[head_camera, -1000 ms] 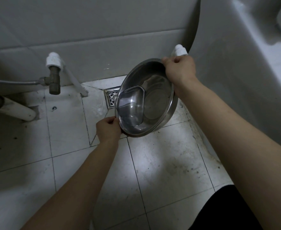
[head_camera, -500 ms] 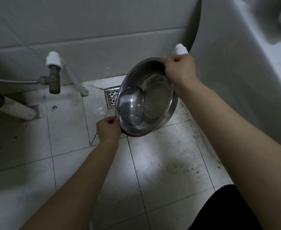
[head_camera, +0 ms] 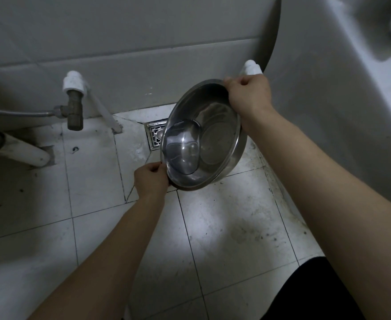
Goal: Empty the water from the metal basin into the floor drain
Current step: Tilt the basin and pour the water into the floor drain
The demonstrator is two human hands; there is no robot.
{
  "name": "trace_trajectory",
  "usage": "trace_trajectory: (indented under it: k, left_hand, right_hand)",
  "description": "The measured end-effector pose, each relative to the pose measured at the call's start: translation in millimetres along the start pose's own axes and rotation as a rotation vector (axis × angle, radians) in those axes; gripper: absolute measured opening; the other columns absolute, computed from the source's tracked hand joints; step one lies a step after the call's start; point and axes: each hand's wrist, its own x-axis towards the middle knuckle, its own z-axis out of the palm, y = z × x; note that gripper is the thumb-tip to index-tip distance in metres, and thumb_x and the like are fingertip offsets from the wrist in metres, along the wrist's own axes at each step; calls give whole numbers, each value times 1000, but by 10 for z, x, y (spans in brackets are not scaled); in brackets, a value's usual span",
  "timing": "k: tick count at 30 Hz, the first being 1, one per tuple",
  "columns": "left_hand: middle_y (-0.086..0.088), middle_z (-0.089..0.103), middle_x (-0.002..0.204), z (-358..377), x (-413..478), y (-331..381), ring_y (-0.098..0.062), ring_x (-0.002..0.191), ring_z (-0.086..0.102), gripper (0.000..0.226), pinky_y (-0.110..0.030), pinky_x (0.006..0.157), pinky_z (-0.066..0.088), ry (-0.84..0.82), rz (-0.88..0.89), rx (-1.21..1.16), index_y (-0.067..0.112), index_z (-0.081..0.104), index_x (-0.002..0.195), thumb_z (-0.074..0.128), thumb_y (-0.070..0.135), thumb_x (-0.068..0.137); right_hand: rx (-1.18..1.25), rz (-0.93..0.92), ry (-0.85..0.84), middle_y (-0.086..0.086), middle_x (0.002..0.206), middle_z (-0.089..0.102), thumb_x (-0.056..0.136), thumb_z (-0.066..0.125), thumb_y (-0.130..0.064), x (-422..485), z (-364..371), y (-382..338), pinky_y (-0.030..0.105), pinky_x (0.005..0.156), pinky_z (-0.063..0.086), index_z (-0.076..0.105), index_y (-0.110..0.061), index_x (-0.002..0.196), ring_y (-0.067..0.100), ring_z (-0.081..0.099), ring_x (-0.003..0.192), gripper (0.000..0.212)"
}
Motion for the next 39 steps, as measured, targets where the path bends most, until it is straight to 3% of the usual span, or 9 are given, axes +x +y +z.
trace_trajectory:
  k: [6, 10, 12, 16, 21, 25, 30, 36, 39]
  left_hand:
    - [-4, 74, 84, 4, 1, 15, -23, 78, 74, 16, -34, 76, 62, 5, -9, -4, 19, 72, 87, 66, 7, 96]
    - [-3, 74, 84, -2, -1, 10, -23, 77, 73, 10, -34, 75, 62, 14, -21, -10, 14, 76, 97, 67, 9, 96]
    - [-3, 74, 82, 2, -3, 14, -20, 74, 73, 11, -32, 72, 62, 18, -23, -6, 12, 77, 98, 67, 8, 95]
    - [1, 72, 79, -3, -1, 15, -18, 73, 72, 14, -31, 72, 61, 24, -30, -1, 17, 75, 91, 67, 7, 95]
    - [2, 71, 79, 2, 9, 8, -19, 74, 72, 15, -34, 75, 63, 28, -39, 1, 10, 77, 104, 66, 5, 95]
    - [-1, 73, 83, -2, 2, 1, -21, 78, 73, 17, -36, 79, 63, 22, -31, 13, 10, 77, 106, 65, 5, 95]
    - [3, 70, 79, -12, 0, -14, -16, 71, 70, 17, -31, 71, 60, 33, -17, 24, 9, 77, 106, 64, 4, 95]
    - [5, 68, 73, 8, -10, -4, -20, 74, 71, 29, -35, 78, 62, 27, -8, 29, 23, 70, 74, 65, 3, 94]
    - [3, 69, 78, 5, -4, -12, -20, 75, 71, 17, -36, 81, 62, 26, -15, 16, 16, 75, 92, 64, 4, 95]
  right_hand:
    - [-21, 31, -19, 20, 106, 74, 100, 63, -27, -22, -2, -37, 46, 94, 61, 72, 0, 108, 30, 73, 97, 30]
    - [-25, 22, -25, 18, 105, 73, 101, 63, -27, -41, 1, -44, 46, 96, 60, 72, -4, 101, 29, 72, 98, 24]
    - [-8, 7, -15, 18, 112, 73, 101, 62, -25, -63, 4, -49, 44, 98, 59, 72, -8, 111, 30, 72, 100, 22]
    - [12, -38, -1, 22, 122, 70, 100, 62, -21, -118, 13, -65, 46, 100, 54, 53, 9, 133, 29, 67, 111, 46]
    - [13, -62, 19, 25, 140, 59, 100, 64, -22, -134, 16, -83, 47, 104, 52, 61, 10, 124, 31, 59, 124, 40]
    - [22, -55, 13, 23, 136, 63, 99, 64, -22, -147, 17, -81, 49, 104, 54, 62, 9, 121, 28, 64, 114, 38]
    - [20, -75, 11, 25, 141, 59, 100, 63, -21, -178, 12, -96, 47, 103, 53, 59, 10, 126, 22, 60, 113, 41]
    - [31, -69, 33, 21, 140, 61, 100, 64, -22, -178, 7, -99, 36, 95, 53, 61, 5, 122, 27, 62, 121, 35]
    - [47, -69, 17, 25, 140, 59, 100, 64, -21, -196, 7, -105, 45, 102, 53, 57, 12, 127, 28, 62, 117, 43]
